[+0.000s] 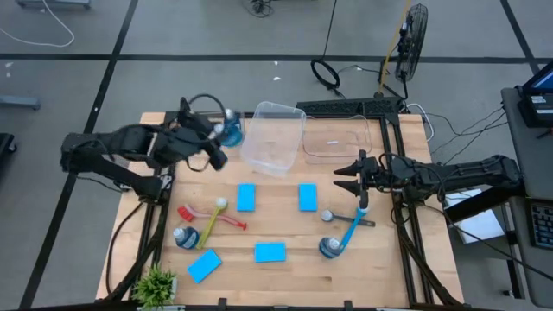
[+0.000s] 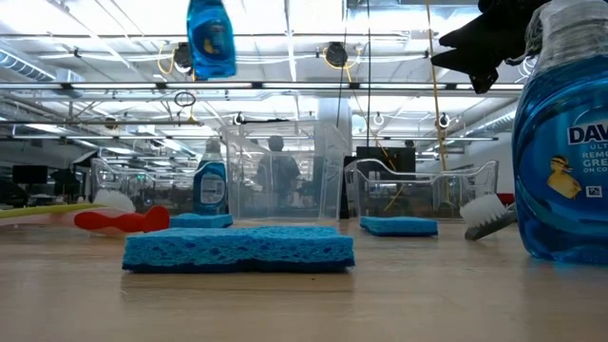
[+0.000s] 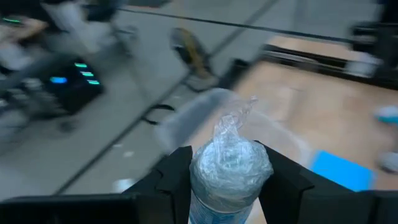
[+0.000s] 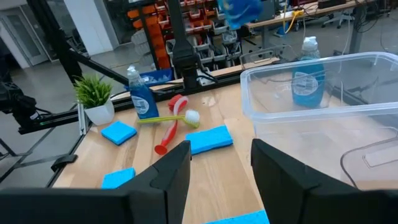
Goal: Pick & Place Kitchen Sink Supplies
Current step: Put the blue dishwashing liquid into the left transparent bin
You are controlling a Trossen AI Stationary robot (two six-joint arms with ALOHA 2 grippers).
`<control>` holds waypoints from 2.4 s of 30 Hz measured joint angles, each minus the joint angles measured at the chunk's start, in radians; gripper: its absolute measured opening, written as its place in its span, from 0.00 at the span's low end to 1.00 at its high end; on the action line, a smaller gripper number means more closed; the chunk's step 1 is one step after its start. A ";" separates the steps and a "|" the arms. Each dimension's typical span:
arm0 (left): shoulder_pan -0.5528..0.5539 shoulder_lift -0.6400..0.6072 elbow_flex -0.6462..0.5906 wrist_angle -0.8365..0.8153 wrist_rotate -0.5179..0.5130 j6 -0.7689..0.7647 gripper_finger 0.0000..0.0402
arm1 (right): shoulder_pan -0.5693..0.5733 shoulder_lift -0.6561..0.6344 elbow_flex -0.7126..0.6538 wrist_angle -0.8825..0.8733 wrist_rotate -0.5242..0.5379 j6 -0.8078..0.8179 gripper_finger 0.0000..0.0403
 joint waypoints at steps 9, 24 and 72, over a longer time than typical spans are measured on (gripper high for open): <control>0.131 -0.036 0.000 -0.098 -0.196 0.000 0.36 | 0.000 0.000 0.000 0.000 0.000 0.015 0.38; 0.433 -0.053 -0.118 -0.145 -0.078 -0.053 0.36 | 0.000 0.000 0.000 -0.001 0.000 0.019 0.38; 0.967 -0.049 -0.691 0.685 0.507 0.138 0.36 | -0.002 0.000 0.000 -0.001 0.106 0.047 0.38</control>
